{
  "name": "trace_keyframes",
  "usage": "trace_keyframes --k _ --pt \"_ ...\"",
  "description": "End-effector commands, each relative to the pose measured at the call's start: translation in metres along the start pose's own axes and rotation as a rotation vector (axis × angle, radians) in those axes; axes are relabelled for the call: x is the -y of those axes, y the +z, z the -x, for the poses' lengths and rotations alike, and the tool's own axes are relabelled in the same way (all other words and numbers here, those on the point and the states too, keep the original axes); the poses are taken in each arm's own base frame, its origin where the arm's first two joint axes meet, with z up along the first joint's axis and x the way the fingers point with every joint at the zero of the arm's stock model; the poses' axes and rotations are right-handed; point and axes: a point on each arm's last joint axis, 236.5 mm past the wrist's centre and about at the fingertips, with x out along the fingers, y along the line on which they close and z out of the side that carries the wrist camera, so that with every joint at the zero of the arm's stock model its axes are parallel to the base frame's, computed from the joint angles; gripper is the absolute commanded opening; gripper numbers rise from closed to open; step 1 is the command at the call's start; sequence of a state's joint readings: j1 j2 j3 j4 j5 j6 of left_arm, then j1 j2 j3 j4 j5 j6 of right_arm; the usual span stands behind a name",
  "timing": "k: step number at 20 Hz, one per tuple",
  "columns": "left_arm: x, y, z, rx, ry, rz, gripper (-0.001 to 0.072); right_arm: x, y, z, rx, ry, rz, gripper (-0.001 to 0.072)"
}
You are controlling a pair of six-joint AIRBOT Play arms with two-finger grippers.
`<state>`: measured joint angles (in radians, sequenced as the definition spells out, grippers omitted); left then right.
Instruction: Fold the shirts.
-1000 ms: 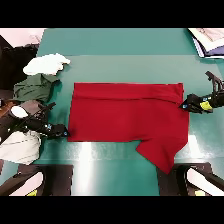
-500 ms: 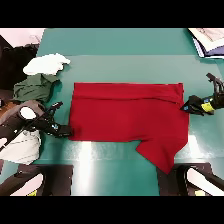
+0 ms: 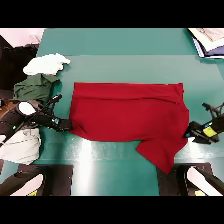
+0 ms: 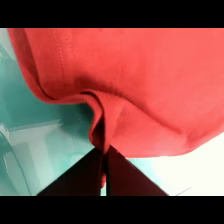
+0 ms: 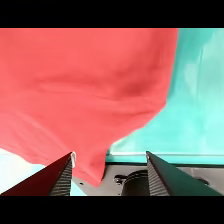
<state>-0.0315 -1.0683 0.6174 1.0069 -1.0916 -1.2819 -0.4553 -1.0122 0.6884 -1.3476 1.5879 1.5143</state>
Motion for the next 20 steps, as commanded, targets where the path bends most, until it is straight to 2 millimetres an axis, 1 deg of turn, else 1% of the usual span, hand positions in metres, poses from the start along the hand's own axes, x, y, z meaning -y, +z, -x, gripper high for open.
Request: trace_keyframes --k 1,2,3,4,9,12,14,15,16,17,18,19,20 --pt "0.001 0.002 0.001 0.007 0.000 -0.002 0.0022 0.005 -0.012 -0.031 -0.037 -0.027 -0.018 0.0503" --pt "0.001 0.002 0.001 0.005 0.000 -0.002 0.0022 0.003 -0.011 -0.036 -0.033 -0.036 -0.009 0.0486" --pt "0.001 0.001 0.001 0.004 -0.001 -0.002 0.0022 0.001 -0.011 -0.039 -0.029 -0.044 -0.002 0.0453" --pt "0.001 0.001 0.001 0.003 -0.001 -0.002 0.0022 -0.001 -0.010 -0.042 -0.023 -0.051 0.001 0.0445" --pt "0.001 0.001 0.001 0.003 -0.001 -0.002 0.0022 -0.007 -0.012 -0.046 -0.028 -0.071 0.012 0.0443" --pt "0.001 0.001 0.001 0.002 -0.001 -0.002 0.0022 -0.010 -0.007 -0.047 -0.007 -0.078 0.014 0.0441" --pt "0.001 -0.001 0.001 -0.006 -0.003 -0.002 0.0022 -0.012 -0.006 -0.048 -0.002 -0.084 0.033 0.0381" --pt "0.002 -0.002 0.001 -0.011 -0.005 -0.002 0.0022 -0.014 -0.006 -0.049 -0.001 -0.087 0.042 0.0379" --pt "0.002 -0.003 0.001 -0.014 -0.006 -0.002 0.0022 -0.015 -0.006 -0.050 0.000 -0.090 0.051 0.0303" --pt "0.002 -0.003 0.001 -0.016 -0.006 -0.002 0.0022 -0.017 -0.006 -0.050 0.000 -0.095 0.066 0.0123" --pt "0.002 -0.004 0.001 -0.017 -0.007 -0.002 0.0021 -0.015 -0.006 -0.051 0.004 -0.115 0.083 0.0034" --pt "0.002 -0.004 0.001 -0.019 -0.007 -0.006 0.0022 -0.012 -0.007 -0.051 -0.001 -0.146 0.105 0.0016" --pt "0.002 -0.004 0.002 -0.018 -0.003 -0.013 0.0022 -0.008 -0.012 -0.049 -0.023 -0.178 0.123 0.0016"
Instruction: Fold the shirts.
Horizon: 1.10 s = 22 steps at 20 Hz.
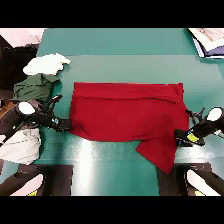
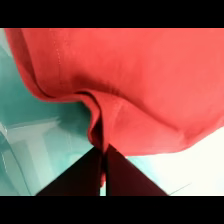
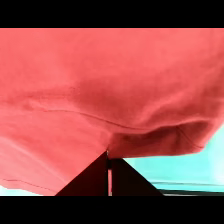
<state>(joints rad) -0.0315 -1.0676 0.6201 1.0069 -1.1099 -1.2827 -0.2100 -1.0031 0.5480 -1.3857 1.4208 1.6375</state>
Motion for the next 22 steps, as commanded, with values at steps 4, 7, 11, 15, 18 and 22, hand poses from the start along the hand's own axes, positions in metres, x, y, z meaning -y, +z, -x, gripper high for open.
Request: trace_keyframes --k 4,7,11,15,18,22 --pt "0.014 0.005 0.031 0.032 0.015 -0.090 0.0021 0.011 -0.019 0.038 0.003 -0.141 0.105 0.0016" --pt "0.043 0.013 0.079 0.080 0.007 -0.180 0.0021 -0.003 -0.013 0.091 0.212 -0.105 0.118 0.0015" --pt "0.067 0.056 0.126 0.254 0.021 -0.233 0.0021 -0.022 0.010 0.149 0.430 -0.063 0.147 0.0013" --pt "0.049 0.100 0.120 0.361 0.071 -0.202 0.0021 -0.038 0.062 0.182 0.533 -0.050 0.167 0.0013" --pt "0.032 0.141 0.110 0.465 0.088 -0.116 0.0021 -0.046 0.107 0.183 0.535 -0.059 0.192 0.0013" --pt "0.013 0.179 0.086 0.530 0.081 -0.045 0.0021 -0.055 0.160 0.180 0.557 -0.054 0.186 0.0014"
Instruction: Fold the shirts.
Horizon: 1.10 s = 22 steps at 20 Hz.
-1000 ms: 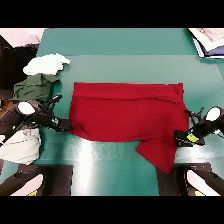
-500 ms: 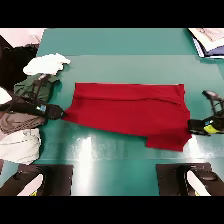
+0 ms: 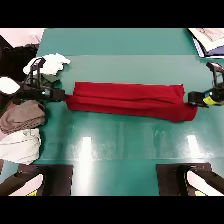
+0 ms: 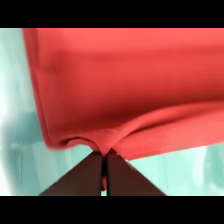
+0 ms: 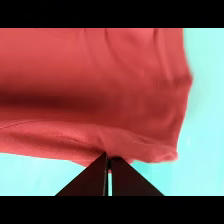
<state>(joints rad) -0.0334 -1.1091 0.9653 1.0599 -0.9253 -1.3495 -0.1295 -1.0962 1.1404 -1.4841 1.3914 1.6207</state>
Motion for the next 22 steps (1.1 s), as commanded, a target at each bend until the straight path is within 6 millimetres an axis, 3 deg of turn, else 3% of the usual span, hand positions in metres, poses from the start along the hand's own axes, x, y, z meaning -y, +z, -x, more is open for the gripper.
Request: trace_keyframes --k 1,6,7,8,9,11,12,14,15,16,17,19,20,22 --pt "-0.021 0.030 -0.031 0.107 0.026 0.071 0.0021 -0.002 0.047 -0.023 0.044 0.003 0.005 0.0015" --pt "-0.039 0.074 -0.062 0.172 0.050 0.102 0.0023 -0.023 0.104 -0.057 0.091 0.041 0.019 0.0023" --pt "-0.042 0.088 -0.064 0.200 0.052 0.125 0.0076 -0.035 0.120 -0.061 0.129 0.094 -0.003 0.0169" --pt "-0.041 0.102 -0.064 0.224 0.041 0.162 0.0387 -0.047 0.138 -0.061 0.167 0.162 -0.039 0.0444" --pt "-0.039 0.114 -0.063 0.240 0.028 0.190 0.0611 -0.057 0.151 -0.058 0.190 0.232 -0.081 0.0512" --pt "-0.030 0.128 -0.054 0.247 0.007 0.172 0.0623 -0.072 0.164 -0.043 0.202 0.362 -0.096 0.0512" --pt "-0.023 0.127 -0.050 0.222 -0.007 0.143 0.0622 -0.072 0.160 -0.037 0.186 0.398 -0.071 0.0512" --pt "-0.010 0.108 -0.049 0.117 -0.037 0.086 0.0621 -0.053 0.138 -0.035 0.100 0.393 -0.026 0.0512" --pt "-0.006 0.094 -0.051 0.060 -0.052 0.083 0.0494 -0.043 0.125 -0.035 0.051 0.395 -0.009 0.0512" --pt "-0.004 0.081 -0.052 0.006 -0.062 0.078 0.0233 -0.030 0.113 -0.036 0.004 0.399 -0.012 0.0512" --pt "-0.002 0.072 -0.052 -0.029 -0.070 0.055 0.0054 -0.017 0.102 -0.039 -0.035 0.401 -0.026 0.0512" --pt "0.002 0.058 -0.051 -0.088 -0.087 0.037 0.0022 0.011 0.083 -0.050 -0.094 0.404 -0.102 0.0523" --pt "0.004 0.053 -0.051 -0.109 -0.092 0.034 0.0022 0.024 0.074 -0.058 -0.112 0.410 -0.150 0.0644" --pt "0.011 0.046 -0.052 -0.134 -0.104 0.026 0.0022 0.047 0.059 -0.079 -0.127 0.406 -0.204 0.0667"
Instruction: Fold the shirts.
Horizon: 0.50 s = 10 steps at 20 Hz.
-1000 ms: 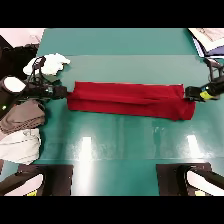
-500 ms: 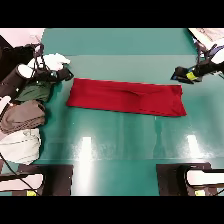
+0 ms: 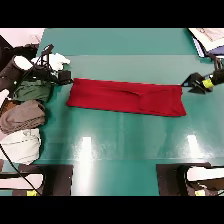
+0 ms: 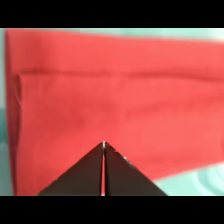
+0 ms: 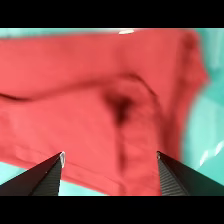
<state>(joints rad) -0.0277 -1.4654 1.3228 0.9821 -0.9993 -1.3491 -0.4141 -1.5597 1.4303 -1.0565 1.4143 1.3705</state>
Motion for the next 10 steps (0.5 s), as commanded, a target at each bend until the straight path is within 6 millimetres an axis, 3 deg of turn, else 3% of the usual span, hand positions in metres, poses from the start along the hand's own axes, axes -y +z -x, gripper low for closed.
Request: trace_keyframes --k 1,3,10 --pt "0.013 -0.021 -0.002 -0.086 -0.028 -0.029 0.0022 0.043 -0.024 -0.014 -0.049 0.034 -0.086 0.0667" --pt "0.025 -0.022 -0.007 -0.086 -0.038 -0.054 0.0022 0.049 -0.028 -0.029 -0.059 0.113 -0.108 0.0667" --pt "0.059 -0.039 -0.024 -0.129 -0.075 -0.113 0.0022 0.036 -0.020 -0.074 -0.081 0.330 -0.109 0.0655"
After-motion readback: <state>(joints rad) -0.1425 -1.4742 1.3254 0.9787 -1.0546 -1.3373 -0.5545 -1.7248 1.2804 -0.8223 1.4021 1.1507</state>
